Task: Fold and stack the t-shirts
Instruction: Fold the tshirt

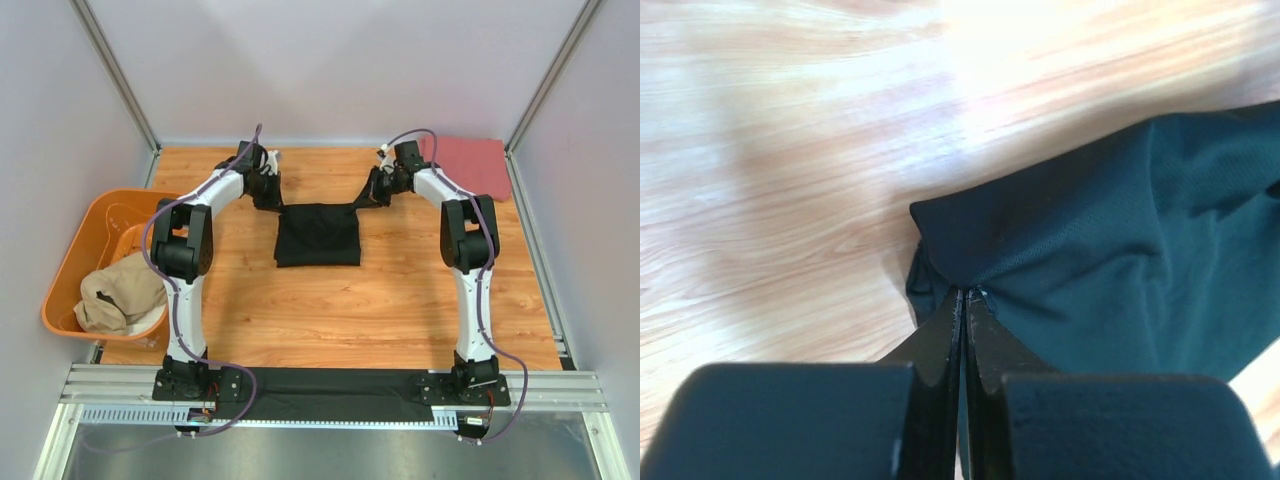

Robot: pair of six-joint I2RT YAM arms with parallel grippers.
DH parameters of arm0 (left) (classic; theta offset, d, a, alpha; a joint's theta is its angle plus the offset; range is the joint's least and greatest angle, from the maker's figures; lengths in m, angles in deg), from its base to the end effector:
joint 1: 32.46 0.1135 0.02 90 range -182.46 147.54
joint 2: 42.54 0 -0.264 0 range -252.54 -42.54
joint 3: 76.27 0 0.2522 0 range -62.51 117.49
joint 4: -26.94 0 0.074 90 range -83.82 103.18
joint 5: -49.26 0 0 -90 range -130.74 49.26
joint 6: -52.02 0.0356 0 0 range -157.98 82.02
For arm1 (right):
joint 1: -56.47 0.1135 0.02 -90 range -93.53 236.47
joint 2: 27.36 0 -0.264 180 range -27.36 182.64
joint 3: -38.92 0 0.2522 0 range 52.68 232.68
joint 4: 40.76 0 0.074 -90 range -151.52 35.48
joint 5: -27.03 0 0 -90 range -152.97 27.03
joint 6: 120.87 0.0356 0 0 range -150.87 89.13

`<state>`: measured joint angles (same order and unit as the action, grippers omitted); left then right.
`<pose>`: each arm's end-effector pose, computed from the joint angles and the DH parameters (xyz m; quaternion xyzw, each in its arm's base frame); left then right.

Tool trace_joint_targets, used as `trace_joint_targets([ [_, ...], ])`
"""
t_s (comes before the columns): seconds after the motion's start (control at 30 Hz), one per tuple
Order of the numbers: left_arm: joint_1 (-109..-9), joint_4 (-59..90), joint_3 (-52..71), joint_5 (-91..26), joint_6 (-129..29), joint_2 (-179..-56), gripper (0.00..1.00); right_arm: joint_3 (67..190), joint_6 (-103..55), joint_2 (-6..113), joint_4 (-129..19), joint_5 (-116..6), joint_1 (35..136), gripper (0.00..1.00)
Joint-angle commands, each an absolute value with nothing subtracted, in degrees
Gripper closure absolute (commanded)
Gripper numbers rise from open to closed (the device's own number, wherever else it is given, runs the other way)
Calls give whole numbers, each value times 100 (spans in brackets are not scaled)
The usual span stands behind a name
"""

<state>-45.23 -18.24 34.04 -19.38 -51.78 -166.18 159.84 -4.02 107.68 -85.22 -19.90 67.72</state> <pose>0.4532 -0.1160 0.1838 0.0418 0.9462 -0.2349 0.2185 0.4891 0.1221 0.1532 0.0231 0.9006 0.4162 0.1227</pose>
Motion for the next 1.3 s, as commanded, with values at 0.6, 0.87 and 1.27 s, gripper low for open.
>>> trace_joint_targets([
  [0.6, -4485, -2364, 3923, -3017, -4949, -16477, 84, 17299, -354, 11246, -8948, -2297, 6834, 85],
  [0.87, -4862, -2689, 4068, -4231, -5679, -15314, 59, 18047, -951, 10844, -9898, -3368, 6816, 50],
  [1.27, -4951, 270, 1502, -1227, -7049, -14581, 89, 15166, 242, 9682, -7555, -1835, 7202, 83],
])
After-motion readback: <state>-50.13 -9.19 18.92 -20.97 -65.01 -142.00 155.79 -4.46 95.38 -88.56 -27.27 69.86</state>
